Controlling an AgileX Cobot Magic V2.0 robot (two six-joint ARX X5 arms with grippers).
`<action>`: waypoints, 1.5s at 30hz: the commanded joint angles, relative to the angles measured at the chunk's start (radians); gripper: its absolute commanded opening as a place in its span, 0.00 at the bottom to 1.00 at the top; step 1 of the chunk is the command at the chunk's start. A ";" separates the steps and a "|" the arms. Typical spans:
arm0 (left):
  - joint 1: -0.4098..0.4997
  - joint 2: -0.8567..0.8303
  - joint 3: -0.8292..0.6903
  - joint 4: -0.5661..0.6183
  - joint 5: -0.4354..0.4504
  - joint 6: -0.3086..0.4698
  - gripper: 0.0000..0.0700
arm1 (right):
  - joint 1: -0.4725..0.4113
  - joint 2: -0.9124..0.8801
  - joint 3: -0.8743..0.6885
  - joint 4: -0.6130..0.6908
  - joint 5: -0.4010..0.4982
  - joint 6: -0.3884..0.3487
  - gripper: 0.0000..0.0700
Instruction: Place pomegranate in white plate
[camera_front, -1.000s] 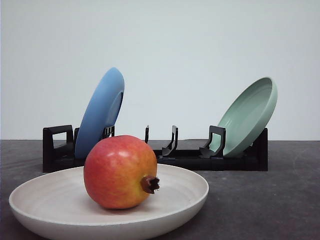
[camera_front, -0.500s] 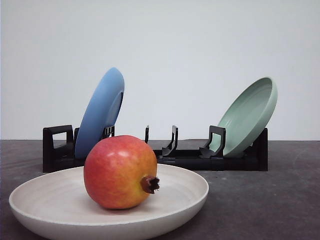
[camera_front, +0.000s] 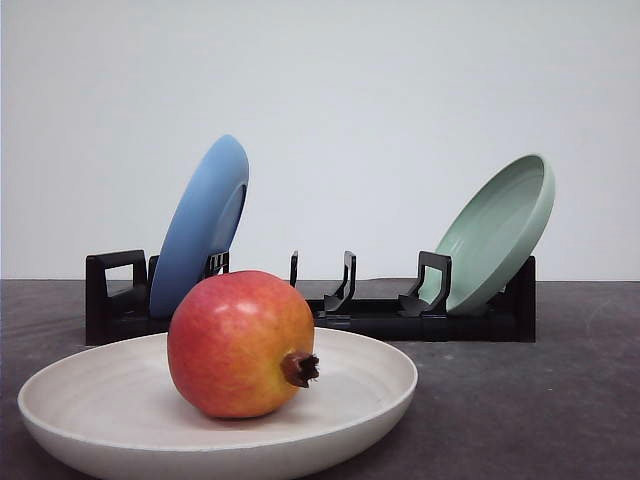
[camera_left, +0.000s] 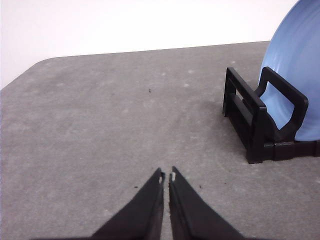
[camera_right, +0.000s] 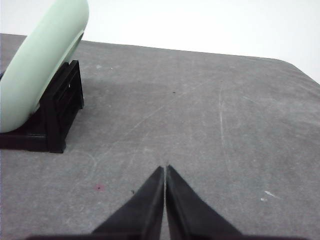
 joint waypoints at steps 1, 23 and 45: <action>0.001 -0.002 -0.011 -0.001 -0.003 0.003 0.00 | -0.002 -0.003 -0.005 0.013 0.003 0.017 0.00; 0.001 -0.002 -0.011 -0.001 -0.003 0.003 0.00 | -0.002 -0.003 -0.005 0.013 0.003 0.017 0.00; -0.004 -0.002 -0.011 -0.001 -0.003 0.003 0.00 | -0.002 -0.003 -0.005 0.013 0.003 0.017 0.00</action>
